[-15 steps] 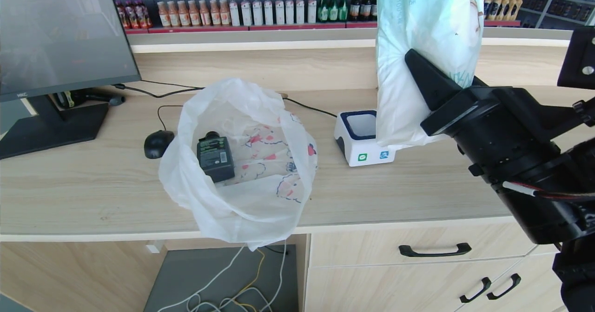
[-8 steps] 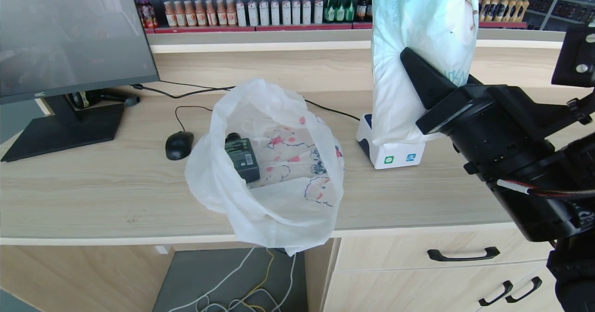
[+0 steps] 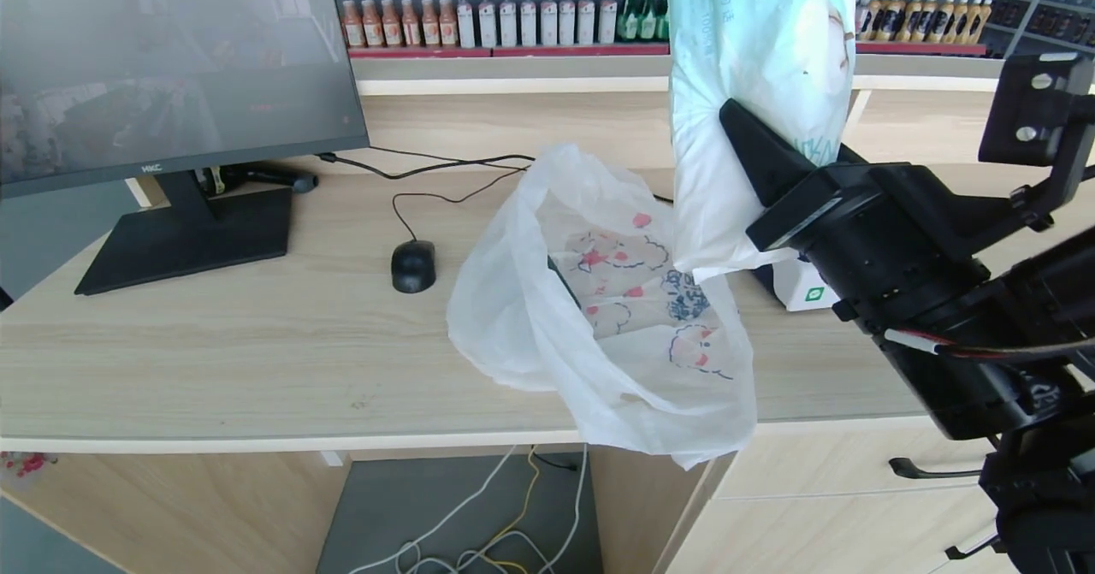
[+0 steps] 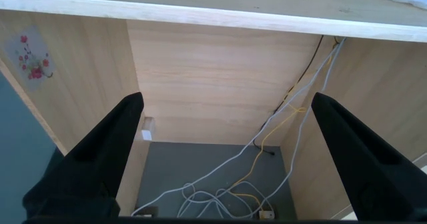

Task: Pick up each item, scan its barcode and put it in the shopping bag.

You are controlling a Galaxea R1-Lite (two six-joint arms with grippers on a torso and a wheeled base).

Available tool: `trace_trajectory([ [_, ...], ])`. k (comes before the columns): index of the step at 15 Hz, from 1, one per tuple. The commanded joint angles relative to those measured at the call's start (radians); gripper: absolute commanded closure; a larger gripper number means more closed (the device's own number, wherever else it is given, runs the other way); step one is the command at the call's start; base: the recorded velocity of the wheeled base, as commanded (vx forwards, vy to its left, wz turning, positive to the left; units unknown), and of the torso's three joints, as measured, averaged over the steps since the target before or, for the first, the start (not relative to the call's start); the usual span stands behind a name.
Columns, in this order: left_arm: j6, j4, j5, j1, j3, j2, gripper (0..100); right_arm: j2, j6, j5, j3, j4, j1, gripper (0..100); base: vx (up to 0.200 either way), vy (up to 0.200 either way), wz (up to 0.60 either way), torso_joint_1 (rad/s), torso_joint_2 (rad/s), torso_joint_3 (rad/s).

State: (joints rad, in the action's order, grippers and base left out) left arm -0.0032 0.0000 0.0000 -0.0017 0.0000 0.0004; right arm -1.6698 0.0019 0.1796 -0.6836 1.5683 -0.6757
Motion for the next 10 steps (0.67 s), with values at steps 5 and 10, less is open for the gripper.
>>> trace_trajectory([
  [5, 0.0, 0.0, 0.0, 0.002, 0.0, 0.0, 0, -0.071, -0.04, -0.081, 0.026, 0.003, 0.061, 100, 0.0, 0.0, 0.0, 0.0, 0.0, 0.0],
  [10, 0.0, 0.0, 0.0, 0.002, 0.0, 0.0, 0, -0.212, -0.076, -0.192, 0.003, 0.003, 0.099, 100, 0.0, 0.0, 0.0, 0.0, 0.0, 0.0],
])
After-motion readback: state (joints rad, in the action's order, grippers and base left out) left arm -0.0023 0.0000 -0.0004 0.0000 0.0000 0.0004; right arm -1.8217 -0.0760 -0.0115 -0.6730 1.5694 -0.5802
